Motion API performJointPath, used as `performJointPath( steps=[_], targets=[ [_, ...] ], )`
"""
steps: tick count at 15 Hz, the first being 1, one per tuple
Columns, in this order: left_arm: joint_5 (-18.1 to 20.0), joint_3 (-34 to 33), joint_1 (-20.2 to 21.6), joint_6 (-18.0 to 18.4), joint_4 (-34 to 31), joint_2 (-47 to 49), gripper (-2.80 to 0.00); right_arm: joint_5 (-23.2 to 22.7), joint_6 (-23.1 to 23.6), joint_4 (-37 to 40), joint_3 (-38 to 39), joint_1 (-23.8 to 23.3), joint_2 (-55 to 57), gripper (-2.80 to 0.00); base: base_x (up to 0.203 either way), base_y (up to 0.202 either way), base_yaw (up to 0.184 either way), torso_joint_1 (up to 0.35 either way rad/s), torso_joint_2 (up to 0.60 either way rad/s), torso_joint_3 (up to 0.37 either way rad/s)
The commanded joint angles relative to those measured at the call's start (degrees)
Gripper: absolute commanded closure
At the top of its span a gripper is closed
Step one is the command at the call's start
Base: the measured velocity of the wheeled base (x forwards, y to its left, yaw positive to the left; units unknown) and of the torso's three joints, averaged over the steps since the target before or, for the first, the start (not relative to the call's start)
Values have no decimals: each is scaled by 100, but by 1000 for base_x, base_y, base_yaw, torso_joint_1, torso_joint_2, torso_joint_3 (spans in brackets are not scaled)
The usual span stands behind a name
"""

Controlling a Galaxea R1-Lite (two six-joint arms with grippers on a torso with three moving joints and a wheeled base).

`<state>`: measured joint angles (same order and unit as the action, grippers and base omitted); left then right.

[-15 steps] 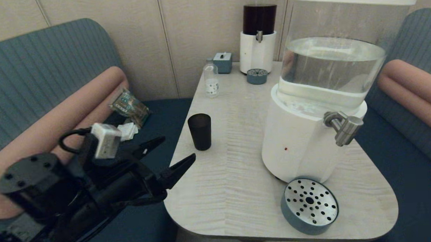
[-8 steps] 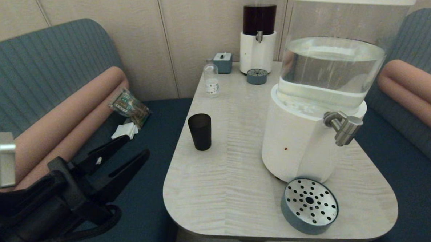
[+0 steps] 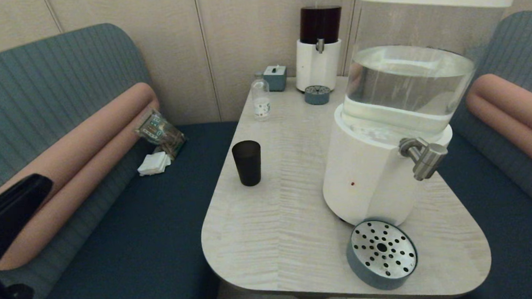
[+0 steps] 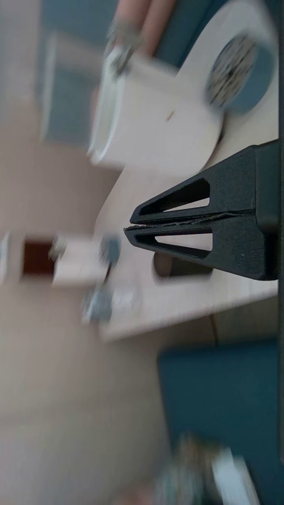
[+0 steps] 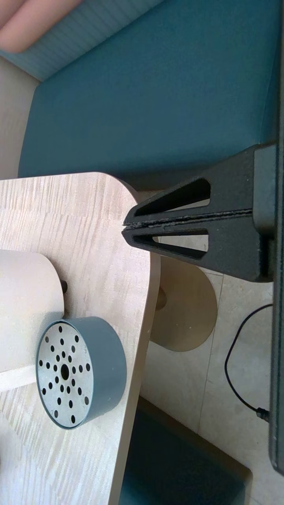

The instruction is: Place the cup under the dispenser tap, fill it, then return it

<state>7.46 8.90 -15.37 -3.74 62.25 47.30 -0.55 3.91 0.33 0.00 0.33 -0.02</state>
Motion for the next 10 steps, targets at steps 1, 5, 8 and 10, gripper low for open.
performJointPath(
  steps=[1, 5, 8, 10],
  targets=[
    [-209, 385, 266, 36, -1482, -1417, 0, 1, 4, 2, 1, 2, -6, 0, 0, 0, 0, 0, 0, 0],
    [-516, 1093, 1053, 217, -3742, -3040, 0, 1, 4, 2, 9, 2, -6, 0, 0, 0, 0, 0, 0, 0],
    [-435, 941, 1373, 285, -4242, -3800, 0, -7, 5, 2, 9, 2, -6, 0, 0, 0, 0, 0, 0, 0],
    [-396, 737, 1433, 311, -4834, -4429, 0, -7, 4, 2, 9, 2, -6, 0, 0, 0, 0, 0, 0, 0]
  ],
)
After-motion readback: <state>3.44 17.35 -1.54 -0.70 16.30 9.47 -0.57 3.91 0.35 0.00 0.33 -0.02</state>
